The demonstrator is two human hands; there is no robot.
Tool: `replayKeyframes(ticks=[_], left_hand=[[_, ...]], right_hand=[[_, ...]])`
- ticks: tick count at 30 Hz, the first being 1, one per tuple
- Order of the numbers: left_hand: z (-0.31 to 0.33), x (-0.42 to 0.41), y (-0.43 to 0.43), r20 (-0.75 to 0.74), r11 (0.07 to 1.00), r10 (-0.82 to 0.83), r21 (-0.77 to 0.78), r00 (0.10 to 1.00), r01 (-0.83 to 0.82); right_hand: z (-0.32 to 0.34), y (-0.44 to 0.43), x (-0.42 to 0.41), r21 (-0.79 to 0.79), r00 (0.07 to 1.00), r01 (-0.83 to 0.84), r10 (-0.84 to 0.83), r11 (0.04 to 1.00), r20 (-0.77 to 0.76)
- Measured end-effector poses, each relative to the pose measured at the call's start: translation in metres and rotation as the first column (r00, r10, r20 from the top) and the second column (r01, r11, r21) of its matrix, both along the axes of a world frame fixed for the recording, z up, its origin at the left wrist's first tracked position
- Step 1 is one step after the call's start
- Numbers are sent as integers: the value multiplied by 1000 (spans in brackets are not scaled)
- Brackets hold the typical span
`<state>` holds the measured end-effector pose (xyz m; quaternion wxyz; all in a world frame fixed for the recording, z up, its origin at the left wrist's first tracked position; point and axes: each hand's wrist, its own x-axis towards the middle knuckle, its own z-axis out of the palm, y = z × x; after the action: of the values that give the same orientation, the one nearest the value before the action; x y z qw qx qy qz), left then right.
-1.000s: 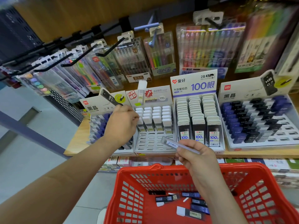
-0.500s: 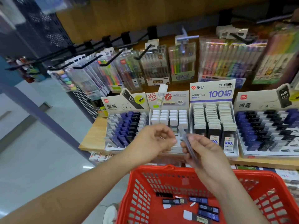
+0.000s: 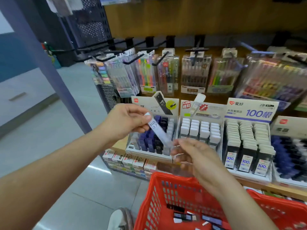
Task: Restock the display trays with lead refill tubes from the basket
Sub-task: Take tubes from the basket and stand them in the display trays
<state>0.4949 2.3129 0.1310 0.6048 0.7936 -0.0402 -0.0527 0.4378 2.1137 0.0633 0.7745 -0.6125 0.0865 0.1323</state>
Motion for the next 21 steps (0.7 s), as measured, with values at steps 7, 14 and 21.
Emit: replayKeyframes(ticks=[7,14,21], left_hand=[[-16,61,85,339,882,343,205,876,-425],[-77,87,73,342,818,123,497,932,-290],[-102,92,69,317,782,23,585,948,-215]], right_hand=[[-17,10,29,-665,951,46,171,746,257],[-37,26,45,-895,891,21,397,446,218],[-50,26,49,-865,907,80,323,496,269]])
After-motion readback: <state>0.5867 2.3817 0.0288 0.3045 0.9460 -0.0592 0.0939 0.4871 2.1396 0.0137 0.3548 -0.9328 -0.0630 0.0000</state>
